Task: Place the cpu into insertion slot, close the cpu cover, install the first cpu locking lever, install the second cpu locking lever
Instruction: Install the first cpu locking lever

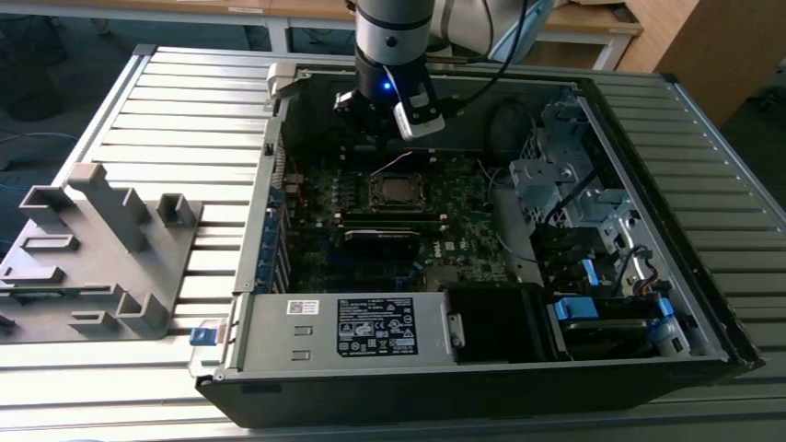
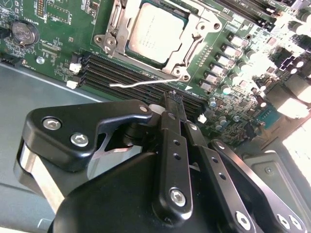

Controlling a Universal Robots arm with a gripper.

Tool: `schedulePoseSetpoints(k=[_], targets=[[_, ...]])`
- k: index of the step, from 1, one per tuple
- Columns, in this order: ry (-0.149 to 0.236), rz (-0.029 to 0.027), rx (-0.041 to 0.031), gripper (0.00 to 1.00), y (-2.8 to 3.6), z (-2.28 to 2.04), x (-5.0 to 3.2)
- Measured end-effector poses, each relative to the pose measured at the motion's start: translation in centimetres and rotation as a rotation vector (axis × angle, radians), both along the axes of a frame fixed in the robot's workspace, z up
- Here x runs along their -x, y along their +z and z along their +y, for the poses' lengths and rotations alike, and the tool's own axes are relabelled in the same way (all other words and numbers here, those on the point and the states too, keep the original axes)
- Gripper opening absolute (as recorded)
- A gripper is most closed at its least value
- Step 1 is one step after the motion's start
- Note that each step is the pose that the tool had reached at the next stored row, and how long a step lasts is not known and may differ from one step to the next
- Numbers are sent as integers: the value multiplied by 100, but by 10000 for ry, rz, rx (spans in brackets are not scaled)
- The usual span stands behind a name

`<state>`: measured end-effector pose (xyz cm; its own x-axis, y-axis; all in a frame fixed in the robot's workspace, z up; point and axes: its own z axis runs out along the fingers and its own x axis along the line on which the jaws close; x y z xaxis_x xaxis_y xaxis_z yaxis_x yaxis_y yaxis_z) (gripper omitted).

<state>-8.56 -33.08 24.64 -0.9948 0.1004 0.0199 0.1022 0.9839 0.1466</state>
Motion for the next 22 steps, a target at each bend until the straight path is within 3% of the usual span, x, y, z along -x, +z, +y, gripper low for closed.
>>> schedulePoseSetpoints(k=[15,22], targets=[[0,1,1,11,-14,0,-21],[0,2,3,11,-55,-1,-21]])
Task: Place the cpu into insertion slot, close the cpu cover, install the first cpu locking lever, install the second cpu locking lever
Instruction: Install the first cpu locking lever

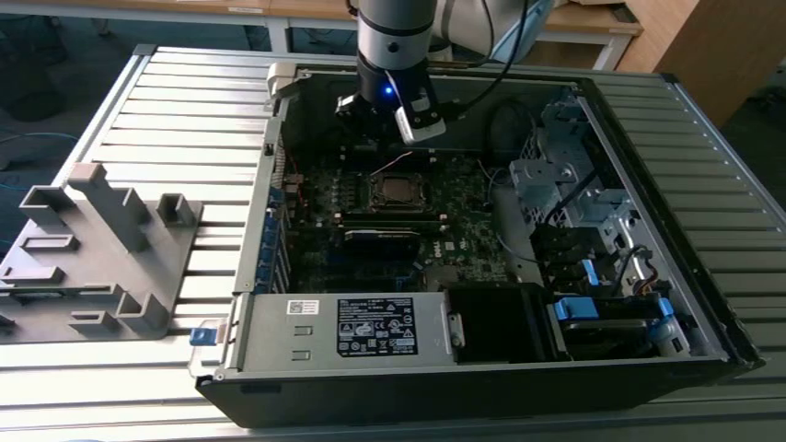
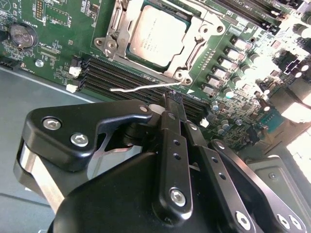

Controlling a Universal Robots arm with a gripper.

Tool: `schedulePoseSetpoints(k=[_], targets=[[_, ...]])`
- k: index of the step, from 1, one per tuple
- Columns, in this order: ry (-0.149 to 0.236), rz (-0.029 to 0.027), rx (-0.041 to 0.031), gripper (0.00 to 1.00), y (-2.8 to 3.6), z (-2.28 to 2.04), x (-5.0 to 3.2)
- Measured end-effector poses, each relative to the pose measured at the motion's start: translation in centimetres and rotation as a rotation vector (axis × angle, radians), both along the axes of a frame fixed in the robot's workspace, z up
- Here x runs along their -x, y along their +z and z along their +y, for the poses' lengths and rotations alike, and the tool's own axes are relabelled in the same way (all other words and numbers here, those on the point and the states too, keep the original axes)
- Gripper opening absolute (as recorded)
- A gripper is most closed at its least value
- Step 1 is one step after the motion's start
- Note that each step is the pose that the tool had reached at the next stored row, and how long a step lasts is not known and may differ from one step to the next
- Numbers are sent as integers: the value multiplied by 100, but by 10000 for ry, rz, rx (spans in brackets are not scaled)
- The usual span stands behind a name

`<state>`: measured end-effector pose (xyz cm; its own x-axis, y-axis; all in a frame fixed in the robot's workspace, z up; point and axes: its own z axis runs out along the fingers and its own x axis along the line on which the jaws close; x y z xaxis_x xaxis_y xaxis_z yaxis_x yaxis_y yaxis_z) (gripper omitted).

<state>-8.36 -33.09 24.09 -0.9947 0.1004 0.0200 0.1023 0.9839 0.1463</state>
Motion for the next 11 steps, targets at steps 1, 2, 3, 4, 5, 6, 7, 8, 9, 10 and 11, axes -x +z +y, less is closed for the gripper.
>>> schedulePoseSetpoints(k=[1,2,3,4,5,6,7,8,9,10,11], targets=[[0,0,1,11,0,0,0],[0,1,1,11,0,0,0],[0,0,0,11,-1,0,-1],[2,-2,-2,11,-3,0,-7],[2,-2,-2,11,-4,0,-14],[1,-2,-2,11,-4,0,-18],[0,-1,-2,11,-4,0,-20],[-1,-1,-1,11,-4,0,-20],[-1,-1,-1,11,-4,0,-20],[0,-1,-1,11,-7,0,-21],[0,-1,-2,11,-8,0,-21]])
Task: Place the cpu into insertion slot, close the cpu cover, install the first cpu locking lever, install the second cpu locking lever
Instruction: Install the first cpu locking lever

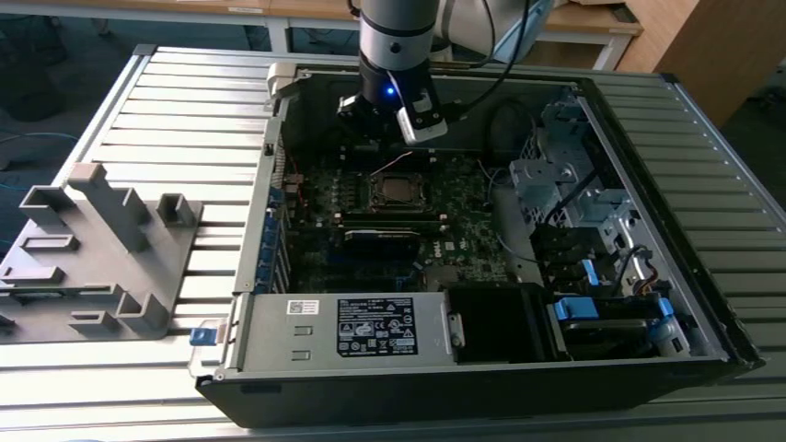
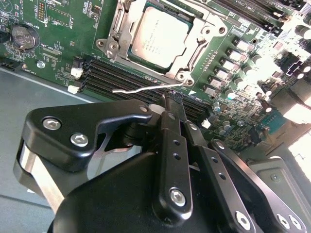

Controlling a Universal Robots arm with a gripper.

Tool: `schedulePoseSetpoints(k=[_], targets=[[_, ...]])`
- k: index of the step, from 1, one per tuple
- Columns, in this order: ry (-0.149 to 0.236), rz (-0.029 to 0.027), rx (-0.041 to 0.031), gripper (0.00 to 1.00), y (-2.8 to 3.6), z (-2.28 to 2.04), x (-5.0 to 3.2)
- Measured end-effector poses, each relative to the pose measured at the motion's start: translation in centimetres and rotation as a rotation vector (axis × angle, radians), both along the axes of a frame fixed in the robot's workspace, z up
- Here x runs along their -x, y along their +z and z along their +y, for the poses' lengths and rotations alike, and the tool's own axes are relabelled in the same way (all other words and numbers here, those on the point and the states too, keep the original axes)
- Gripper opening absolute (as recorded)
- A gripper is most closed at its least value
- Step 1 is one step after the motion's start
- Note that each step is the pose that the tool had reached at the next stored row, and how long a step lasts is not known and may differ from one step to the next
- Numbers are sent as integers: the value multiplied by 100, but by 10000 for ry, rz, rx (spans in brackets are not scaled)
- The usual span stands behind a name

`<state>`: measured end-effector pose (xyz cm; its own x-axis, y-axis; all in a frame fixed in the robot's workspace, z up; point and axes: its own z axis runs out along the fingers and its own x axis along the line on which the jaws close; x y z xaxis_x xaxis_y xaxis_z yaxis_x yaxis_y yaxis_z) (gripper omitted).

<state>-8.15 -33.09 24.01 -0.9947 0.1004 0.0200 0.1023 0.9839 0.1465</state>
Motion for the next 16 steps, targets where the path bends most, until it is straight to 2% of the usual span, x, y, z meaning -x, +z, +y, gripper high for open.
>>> schedulePoseSetpoints(k=[9,16], targets=[[0,1,0,11,-1,0,0],[0,0,1,11,-64,0,0]])
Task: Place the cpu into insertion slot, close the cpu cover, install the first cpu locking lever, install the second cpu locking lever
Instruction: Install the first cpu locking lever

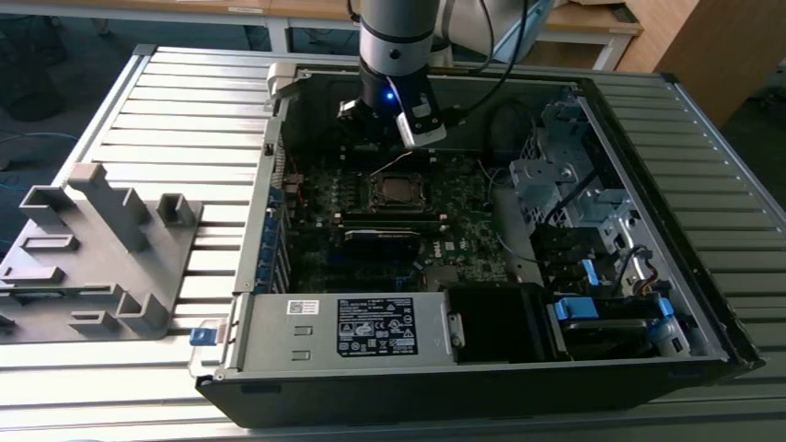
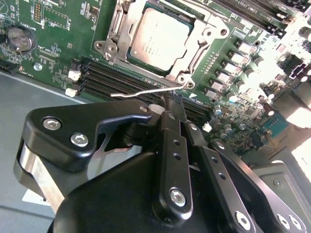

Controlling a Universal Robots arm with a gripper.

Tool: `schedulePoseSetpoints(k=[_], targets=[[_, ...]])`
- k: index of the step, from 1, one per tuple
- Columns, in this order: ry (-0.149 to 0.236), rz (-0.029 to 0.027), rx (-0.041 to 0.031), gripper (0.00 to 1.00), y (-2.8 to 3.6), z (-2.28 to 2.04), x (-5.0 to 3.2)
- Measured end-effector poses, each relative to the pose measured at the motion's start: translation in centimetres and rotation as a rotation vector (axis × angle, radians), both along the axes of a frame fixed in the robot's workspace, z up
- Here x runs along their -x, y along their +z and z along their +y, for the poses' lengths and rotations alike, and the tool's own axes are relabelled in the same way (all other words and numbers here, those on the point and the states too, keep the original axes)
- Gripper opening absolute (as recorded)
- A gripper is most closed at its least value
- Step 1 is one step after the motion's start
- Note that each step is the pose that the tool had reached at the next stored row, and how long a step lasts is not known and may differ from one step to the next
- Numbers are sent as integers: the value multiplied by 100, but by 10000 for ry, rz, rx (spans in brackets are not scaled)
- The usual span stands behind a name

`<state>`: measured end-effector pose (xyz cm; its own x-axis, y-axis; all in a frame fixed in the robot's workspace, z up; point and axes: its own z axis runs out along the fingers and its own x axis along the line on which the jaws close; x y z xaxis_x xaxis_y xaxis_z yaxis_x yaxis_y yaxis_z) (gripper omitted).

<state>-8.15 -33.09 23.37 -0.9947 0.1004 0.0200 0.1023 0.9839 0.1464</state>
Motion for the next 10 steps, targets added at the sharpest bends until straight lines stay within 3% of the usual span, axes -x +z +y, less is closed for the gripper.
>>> schedulePoseSetpoints(k=[3,8,10], targets=[[-1,0,0,11,-1,4,0],[0,0,0,11,-8,72,0],[1,-1,-2,11,-19,78,-3]])
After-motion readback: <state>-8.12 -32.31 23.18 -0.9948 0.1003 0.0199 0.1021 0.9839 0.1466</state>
